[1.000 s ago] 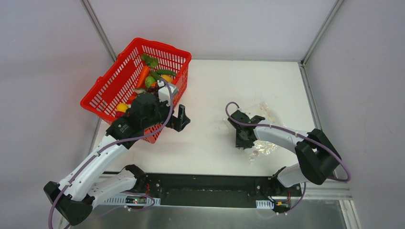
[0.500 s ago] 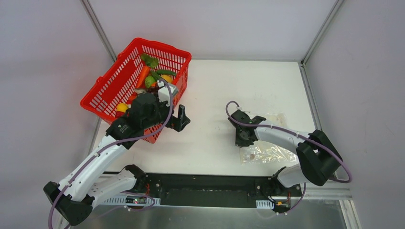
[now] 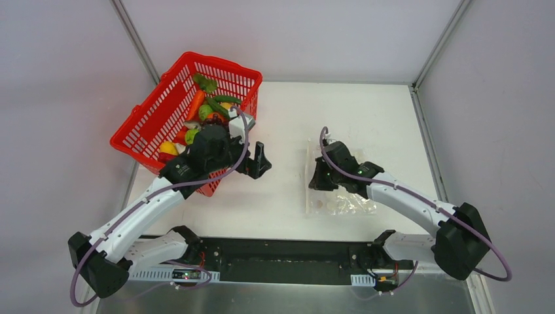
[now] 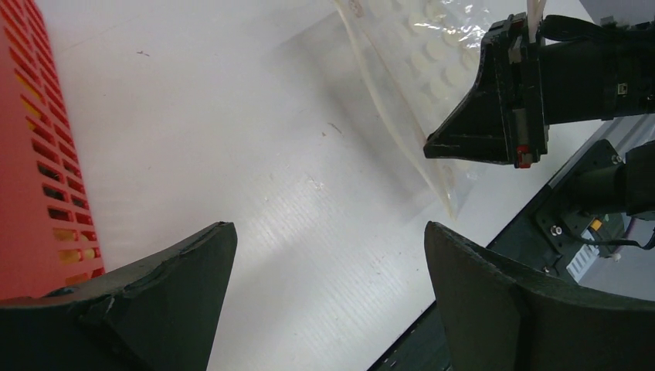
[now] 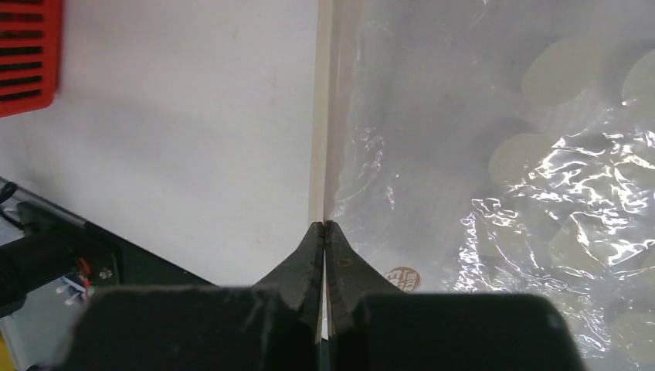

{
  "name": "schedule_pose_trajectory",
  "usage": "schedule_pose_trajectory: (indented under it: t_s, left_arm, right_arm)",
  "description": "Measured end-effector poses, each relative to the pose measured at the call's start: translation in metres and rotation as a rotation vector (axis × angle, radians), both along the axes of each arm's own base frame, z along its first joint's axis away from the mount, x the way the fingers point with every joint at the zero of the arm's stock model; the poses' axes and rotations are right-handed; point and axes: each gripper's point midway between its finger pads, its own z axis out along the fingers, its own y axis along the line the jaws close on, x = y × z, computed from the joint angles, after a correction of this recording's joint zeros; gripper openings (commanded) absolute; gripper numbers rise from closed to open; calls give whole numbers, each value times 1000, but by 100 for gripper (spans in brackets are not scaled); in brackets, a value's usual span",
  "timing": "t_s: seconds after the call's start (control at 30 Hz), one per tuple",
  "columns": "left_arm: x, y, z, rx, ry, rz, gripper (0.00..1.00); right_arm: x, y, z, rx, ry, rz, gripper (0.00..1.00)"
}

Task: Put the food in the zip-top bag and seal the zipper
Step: Pick up the zipper food storage bag at the center of the board, then open the zipper of the food storage bag at the center of the board.

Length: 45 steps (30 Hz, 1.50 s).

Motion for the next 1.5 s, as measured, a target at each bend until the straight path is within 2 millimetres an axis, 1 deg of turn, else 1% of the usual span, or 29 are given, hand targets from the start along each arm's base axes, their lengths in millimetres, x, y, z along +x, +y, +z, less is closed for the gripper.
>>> schedule_pose_trajectory:
  t_s: [0.1,0.17,0.27,0.37,0.47,0.53,0.6,0.73,0.8,0.93,1.03,1.17,1.27,1.3,1.43,1.5]
  left_arm:
    - [-1,-15,-5,-26,24,-9,93]
    - [-3,-29,-14,-29,57,-10,92]
    - [-4,-55,-33,-30,113,-7,89]
    - [-2,-73,-55,-28,176,16,86]
    - [0,-87,-74,-26,234,32,84]
    - [2,-91,-80,-33,254,43,81]
    - [3,-95,-82,-45,260,46,78]
    - [7,-104,-79,-84,259,47,67]
    - [9,-108,-80,-94,261,48,60]
    - [11,-111,-88,-93,280,54,45]
    - [11,-111,-90,-89,287,57,38]
    - [11,-111,-91,-86,285,56,16]
    - [11,-111,-91,-86,286,55,3]
    - [10,-111,-91,-87,287,52,0]
    - [7,-115,-88,-92,291,28,0]
    - [6,-120,-83,-100,288,11,0]
  right_arm:
    - [2,12,12,78,-28,16,0]
    - [1,18,19,133,-43,20,0]
    - [-2,24,25,195,-51,23,0]
    - [-3,28,30,237,-54,27,0]
    - [-4,30,36,263,-62,30,0]
    - [-5,31,42,284,-77,31,0]
    - [-6,31,48,302,-90,33,0]
    - [-9,30,58,334,-109,36,0]
    - [-9,31,62,345,-115,38,0]
    - [-10,31,64,354,-119,40,0]
    - [-10,31,64,354,-118,40,0]
    - [-10,30,67,358,-124,40,0]
    - [-12,29,70,364,-131,40,0]
    - [-12,28,71,365,-134,39,0]
    - [-12,27,71,363,-132,30,3]
    - [-12,26,69,356,-125,16,5]
